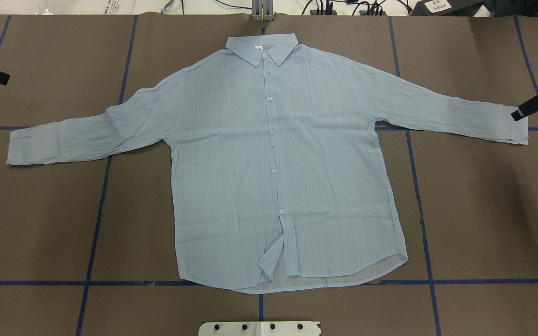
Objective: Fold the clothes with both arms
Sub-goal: 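Lower the right gripper onto the sleeve cuff nearest it and grasp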
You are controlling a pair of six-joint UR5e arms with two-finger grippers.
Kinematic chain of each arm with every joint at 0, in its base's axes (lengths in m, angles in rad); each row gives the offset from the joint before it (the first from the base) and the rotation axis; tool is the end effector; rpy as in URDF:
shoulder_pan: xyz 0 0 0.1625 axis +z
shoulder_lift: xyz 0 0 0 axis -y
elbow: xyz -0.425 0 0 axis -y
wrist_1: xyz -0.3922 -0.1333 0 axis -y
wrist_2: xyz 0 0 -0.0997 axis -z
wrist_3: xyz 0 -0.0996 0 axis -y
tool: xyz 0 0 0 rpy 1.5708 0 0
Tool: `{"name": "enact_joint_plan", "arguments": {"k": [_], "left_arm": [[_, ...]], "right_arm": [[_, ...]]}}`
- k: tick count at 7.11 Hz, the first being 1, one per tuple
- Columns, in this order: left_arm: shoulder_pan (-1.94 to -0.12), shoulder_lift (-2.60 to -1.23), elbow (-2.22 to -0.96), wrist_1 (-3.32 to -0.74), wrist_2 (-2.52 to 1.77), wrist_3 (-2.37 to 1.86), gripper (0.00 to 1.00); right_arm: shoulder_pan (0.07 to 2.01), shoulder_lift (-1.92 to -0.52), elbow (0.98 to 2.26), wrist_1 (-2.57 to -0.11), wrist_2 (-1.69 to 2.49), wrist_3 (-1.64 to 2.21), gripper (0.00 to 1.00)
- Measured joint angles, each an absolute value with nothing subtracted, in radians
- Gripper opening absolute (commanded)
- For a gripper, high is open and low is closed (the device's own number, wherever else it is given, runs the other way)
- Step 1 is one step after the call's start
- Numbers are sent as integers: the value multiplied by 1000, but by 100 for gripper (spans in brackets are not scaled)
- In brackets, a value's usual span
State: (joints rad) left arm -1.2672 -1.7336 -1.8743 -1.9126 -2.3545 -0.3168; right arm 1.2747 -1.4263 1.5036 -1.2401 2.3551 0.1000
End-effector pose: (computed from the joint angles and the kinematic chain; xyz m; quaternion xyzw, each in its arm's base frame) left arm 0.1011 -0.5333 0.3822 0.2388 0.4453 0.1445 0.8508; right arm -0.1066 -0.5652 0.5779 0.1099 -0.4038 -0.1656 0.8930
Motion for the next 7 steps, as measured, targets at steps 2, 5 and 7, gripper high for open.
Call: {"name": "enact_joint_plan", "arguments": {"k": [2, 5, 7], "left_arm": [[-1247, -1755, -1879, -1913, -2354, -369, 100], [-1244, -1762, -1898, -1914, -2360, -376, 100], [-1244, -1770, -1898, -1914, -2360, -376, 100]], "right_arm": [[1273, -1401, 1291, -1020, 2322, 144, 100], [1270, -1359, 1180, -969, 2278, 268, 98], [1266, -1345, 1141, -968, 2275, 279, 84]]}}
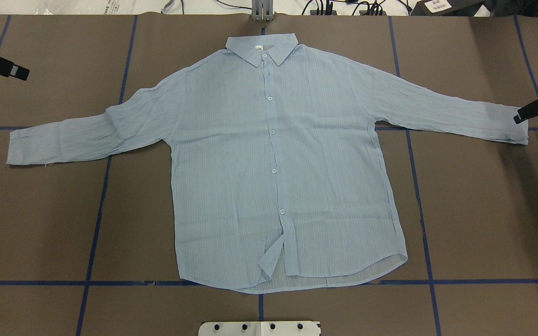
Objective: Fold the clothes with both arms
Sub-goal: 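Lower the right gripper onto the sleeve cuff nearest it and grasp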
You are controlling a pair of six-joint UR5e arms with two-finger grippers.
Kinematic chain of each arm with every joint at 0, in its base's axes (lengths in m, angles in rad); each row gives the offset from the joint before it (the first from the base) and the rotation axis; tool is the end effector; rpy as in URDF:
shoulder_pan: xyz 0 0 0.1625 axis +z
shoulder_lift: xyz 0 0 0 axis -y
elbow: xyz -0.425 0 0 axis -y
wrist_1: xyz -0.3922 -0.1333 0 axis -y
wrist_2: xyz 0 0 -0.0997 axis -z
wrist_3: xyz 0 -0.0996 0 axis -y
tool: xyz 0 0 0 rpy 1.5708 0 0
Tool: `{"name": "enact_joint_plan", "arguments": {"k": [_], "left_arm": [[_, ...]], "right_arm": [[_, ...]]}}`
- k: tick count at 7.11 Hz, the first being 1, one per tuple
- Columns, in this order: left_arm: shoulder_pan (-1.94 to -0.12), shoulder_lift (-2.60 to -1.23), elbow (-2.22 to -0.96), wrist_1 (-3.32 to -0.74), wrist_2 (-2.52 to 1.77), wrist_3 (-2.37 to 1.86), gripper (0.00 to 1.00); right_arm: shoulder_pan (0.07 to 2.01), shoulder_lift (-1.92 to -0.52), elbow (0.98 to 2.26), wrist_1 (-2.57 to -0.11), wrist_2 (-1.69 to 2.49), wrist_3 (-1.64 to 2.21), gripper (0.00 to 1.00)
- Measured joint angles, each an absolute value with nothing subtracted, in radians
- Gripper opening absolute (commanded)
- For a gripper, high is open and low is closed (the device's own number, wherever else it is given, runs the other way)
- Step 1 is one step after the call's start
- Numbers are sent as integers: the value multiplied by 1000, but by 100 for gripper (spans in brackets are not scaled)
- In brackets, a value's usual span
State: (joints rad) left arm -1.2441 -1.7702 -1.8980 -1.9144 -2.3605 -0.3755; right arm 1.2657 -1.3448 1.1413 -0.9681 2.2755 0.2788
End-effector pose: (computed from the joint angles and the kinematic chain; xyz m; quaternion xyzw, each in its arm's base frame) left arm 0.1144 -0.5326 0.3509 0.2454 0.4614 0.1417 0.8408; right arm -0.1148 -0.5936 0.6871 0.0809 -0.3775 -0.0805 0.9190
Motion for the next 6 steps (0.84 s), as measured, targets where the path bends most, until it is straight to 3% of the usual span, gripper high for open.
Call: {"name": "enact_joint_plan", "arguments": {"k": [2, 5, 6], "left_arm": [[-1244, -1774, -1897, -1914, -2362, -374, 100], [-1244, -1783, -1896, -1911, -2365, -374, 100], [-1244, -1783, -1896, -1910, -2365, -373, 100]], "right_arm": [[1258, -1354, 1133, -968, 2277, 281, 73], [1244, -1375, 1130, -968, 2277, 279, 68], [1227, -1377, 1128, -968, 2276, 279, 62]]}}
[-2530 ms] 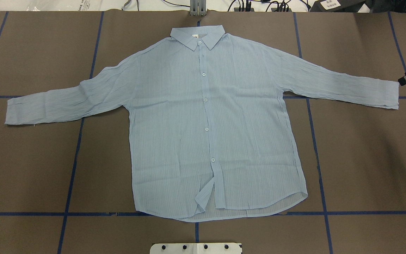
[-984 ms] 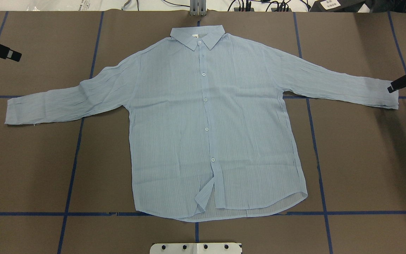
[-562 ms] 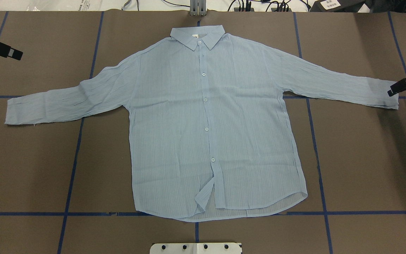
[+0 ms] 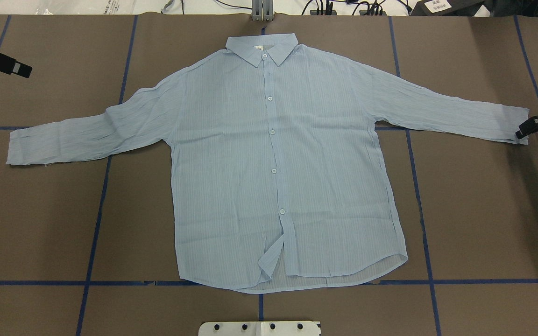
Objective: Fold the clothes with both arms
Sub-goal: 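Lower the right gripper onto the sleeve cuff nearest it and grasp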
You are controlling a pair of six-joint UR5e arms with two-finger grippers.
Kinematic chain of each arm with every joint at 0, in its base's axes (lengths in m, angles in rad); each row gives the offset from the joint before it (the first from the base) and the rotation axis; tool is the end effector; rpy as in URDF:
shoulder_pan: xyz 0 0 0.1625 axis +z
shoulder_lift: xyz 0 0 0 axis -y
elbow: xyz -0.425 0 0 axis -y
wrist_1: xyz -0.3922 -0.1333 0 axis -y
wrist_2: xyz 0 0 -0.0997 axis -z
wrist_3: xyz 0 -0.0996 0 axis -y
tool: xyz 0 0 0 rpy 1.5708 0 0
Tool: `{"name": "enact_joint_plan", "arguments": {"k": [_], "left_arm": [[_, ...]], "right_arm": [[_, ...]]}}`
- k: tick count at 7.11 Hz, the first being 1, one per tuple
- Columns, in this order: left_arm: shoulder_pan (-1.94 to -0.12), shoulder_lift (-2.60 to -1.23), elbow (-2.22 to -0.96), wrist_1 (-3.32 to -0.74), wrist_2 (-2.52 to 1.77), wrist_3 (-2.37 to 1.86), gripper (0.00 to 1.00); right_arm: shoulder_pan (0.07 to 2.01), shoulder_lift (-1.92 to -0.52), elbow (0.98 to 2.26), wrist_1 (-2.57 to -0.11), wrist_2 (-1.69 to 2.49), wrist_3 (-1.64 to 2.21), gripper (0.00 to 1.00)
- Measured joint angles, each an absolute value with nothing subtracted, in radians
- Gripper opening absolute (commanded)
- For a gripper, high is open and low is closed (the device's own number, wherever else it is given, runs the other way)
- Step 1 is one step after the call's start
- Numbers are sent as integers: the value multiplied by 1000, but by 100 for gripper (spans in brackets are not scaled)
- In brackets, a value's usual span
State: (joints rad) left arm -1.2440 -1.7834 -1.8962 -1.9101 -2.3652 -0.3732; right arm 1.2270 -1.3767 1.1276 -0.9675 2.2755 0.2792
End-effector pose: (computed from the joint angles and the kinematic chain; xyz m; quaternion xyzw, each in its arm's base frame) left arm 0.1156 -0.5351 0.3449 0.2478 0.4633 0.1449 0.8384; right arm -0.1314 -0.5710 0.7128 0.0533 -0.3740 -0.0906 0.9214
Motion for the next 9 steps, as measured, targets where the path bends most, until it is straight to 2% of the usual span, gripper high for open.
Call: {"name": "enact_joint_plan", "arguments": {"k": [1, 2, 5, 6, 8, 9], "left_arm": [[-1244, -1784, -1897, -1910, -2365, -373, 100], [-1244, -1784, -1897, -1910, -2365, -372, 100], [-1244, -1785, -1896, -1911, -2365, -367, 100], [-1244, -1785, -1896, -1911, -2365, -366, 100], [-1244, -1786, -1892, -1912, -2365, -365, 99], [-1244, -1788, -1889, -1912, -2365, -365, 99]], "right_arm": [[1214, -1377, 1126, -967, 2275, 279, 45], [1211, -1376, 1124, -967, 2276, 278, 35], [1210, -1372, 1130, -968, 2278, 268, 12], [1208, -1367, 1132, -967, 2278, 267, 10], [1209, -1365, 1136, -967, 2278, 267, 0], [1215, -1365, 1144, -969, 2281, 268, 0]]}}
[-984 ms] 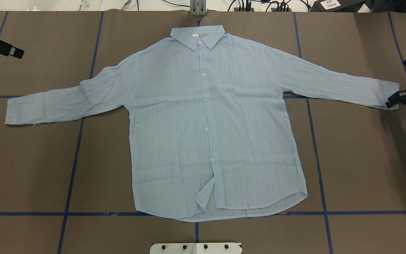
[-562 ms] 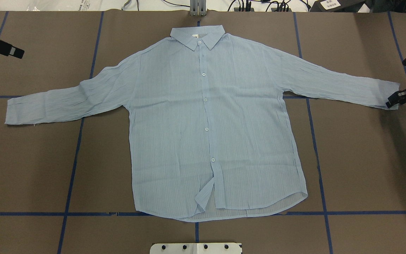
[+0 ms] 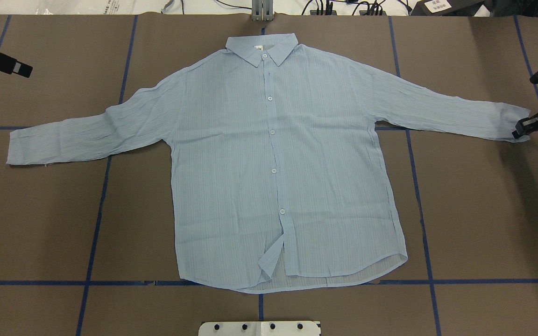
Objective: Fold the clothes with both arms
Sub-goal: 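Lower the right gripper onto the sleeve cuff nearest it and grasp, then carry the grasped cuff with the right gripper across the shirt body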
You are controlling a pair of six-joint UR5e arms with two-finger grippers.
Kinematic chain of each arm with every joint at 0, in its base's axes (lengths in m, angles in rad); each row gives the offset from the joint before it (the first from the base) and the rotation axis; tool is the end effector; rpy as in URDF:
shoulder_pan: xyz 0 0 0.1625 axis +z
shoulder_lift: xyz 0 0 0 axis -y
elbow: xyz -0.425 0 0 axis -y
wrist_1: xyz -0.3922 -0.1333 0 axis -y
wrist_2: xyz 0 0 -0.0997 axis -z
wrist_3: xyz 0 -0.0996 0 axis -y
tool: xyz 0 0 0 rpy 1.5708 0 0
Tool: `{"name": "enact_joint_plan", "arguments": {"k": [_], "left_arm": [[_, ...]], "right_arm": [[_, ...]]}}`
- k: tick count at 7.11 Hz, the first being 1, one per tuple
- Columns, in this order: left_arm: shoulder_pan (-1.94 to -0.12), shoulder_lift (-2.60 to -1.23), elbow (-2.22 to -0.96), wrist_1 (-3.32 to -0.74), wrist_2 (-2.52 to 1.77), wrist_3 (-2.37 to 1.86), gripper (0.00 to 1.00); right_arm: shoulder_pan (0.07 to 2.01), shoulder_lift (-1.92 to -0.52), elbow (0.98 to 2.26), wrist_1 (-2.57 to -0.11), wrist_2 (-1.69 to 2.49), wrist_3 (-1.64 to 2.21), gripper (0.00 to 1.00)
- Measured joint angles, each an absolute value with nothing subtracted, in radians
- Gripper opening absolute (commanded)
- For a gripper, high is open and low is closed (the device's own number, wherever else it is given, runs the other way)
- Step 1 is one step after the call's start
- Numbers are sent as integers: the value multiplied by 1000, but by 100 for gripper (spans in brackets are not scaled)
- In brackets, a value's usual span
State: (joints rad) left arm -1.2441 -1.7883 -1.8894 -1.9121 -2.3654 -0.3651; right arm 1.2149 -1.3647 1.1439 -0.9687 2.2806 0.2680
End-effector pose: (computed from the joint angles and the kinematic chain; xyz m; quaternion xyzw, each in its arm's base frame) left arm 0.1164 -0.5374 0.3451 0.2497 0.4623 0.1483 0.8378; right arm -0.1416 -0.5771 0.6974 0.0644 -0.3793 -0.1062 0.9169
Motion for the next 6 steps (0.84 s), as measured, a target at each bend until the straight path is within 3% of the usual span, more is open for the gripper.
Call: {"name": "enact_joint_plan", "arguments": {"k": [3, 6], "left_arm": [[-1244, -1792, -1887, -1911, -2365, -365, 99], [-1245, -1787, -1885, -1914, -2366, -363, 99]], "right_arm": [[1255, -1365, 1196, -972, 2318, 277, 0], [1200, -1324, 1342, -974, 2343, 345, 0]]}}
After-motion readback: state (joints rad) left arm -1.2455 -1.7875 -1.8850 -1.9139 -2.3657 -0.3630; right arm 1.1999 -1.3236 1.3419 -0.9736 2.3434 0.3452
